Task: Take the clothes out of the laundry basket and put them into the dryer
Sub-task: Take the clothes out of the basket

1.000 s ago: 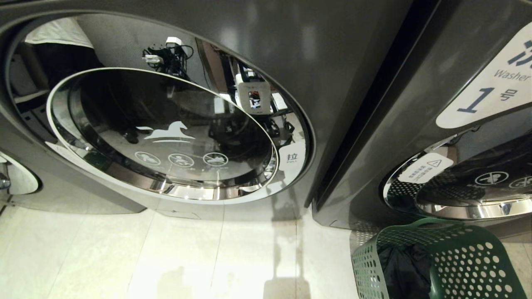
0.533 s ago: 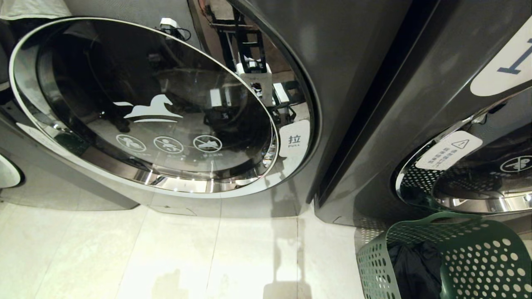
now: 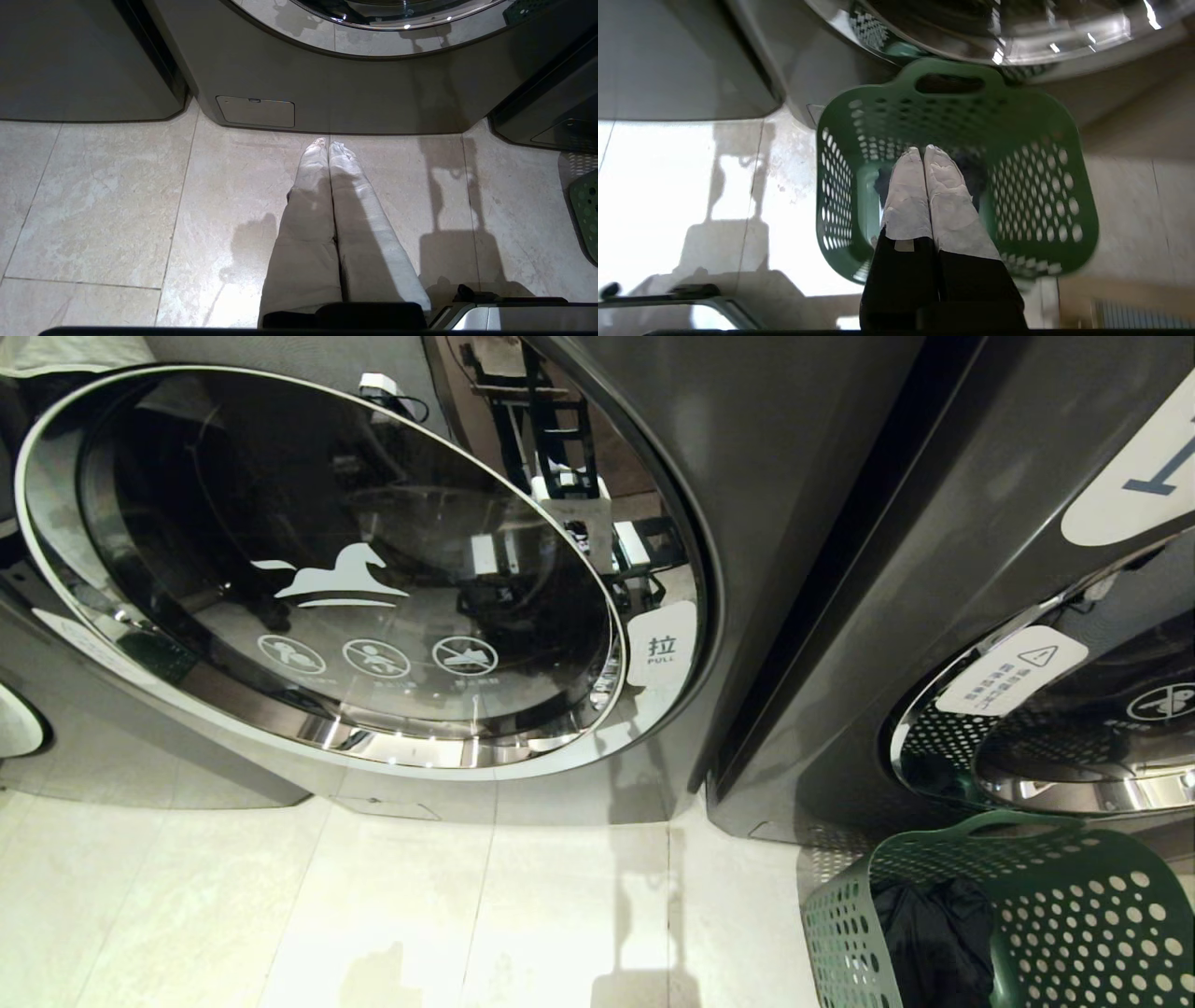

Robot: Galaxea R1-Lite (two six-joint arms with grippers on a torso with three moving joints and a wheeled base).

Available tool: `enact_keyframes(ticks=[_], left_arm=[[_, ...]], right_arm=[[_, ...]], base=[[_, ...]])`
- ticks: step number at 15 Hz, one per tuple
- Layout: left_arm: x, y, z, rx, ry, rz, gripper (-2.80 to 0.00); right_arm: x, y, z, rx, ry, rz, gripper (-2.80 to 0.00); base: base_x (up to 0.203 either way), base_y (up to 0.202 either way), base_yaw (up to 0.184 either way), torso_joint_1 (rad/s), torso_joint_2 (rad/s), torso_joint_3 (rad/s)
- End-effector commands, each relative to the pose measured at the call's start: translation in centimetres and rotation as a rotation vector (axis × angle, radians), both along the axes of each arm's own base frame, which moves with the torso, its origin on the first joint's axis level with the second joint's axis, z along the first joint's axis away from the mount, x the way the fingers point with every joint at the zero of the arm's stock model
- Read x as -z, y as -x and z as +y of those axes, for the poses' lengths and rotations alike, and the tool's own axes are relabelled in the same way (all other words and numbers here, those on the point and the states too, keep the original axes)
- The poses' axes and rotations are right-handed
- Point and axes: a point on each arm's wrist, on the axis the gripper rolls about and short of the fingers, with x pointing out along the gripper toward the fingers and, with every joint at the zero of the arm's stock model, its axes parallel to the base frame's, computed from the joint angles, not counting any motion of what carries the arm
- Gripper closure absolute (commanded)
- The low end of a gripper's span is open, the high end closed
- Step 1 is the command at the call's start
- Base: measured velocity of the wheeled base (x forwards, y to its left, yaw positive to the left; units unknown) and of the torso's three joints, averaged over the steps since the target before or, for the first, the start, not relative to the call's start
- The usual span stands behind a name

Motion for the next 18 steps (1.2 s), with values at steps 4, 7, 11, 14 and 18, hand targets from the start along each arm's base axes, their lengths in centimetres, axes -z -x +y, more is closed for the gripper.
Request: enact_keyframes(ticks=[4, 7, 11, 14, 18], left_arm=[[0.0, 0.0, 0.0, -0.001, 0.000, -0.001, 0.00], [0.0, 0.0, 0.0, 0.000, 0.000, -0.002, 0.00], [0.0, 0.0, 0.0, 0.000, 0.000, -0.002, 0.00], [0.0, 0.0, 0.0, 0.000, 0.000, -0.002, 0.00], [0.0, 0.0, 0.0, -0.001, 0.000, -0.002, 0.00]], right_arm=[[-5.1, -8.4, -0.3, 0.245, -0.324, 0.574, 0.00], [-4.1, -13.3, -0.7, 0.490, -0.430, 0.837, 0.00], [-3.2, -15.8, -4.5, 0.846, -0.525, 0.899, 0.00], [-1.4, -18.4, -9.0, 0.764, -0.598, 1.005, -0.40], [4.7, -22.9, -13.3, 0.653, -0.621, 1.094, -2.80]], base=[[0.000, 0.000, 0.000, 0.000, 0.00, 0.000], [0.000, 0.000, 0.000, 0.000, 0.00, 0.000], [0.000, 0.000, 0.000, 0.000, 0.00, 0.000], [0.000, 0.000, 0.000, 0.000, 0.00, 0.000], [0.000, 0.000, 0.000, 0.000, 0.00, 0.000]])
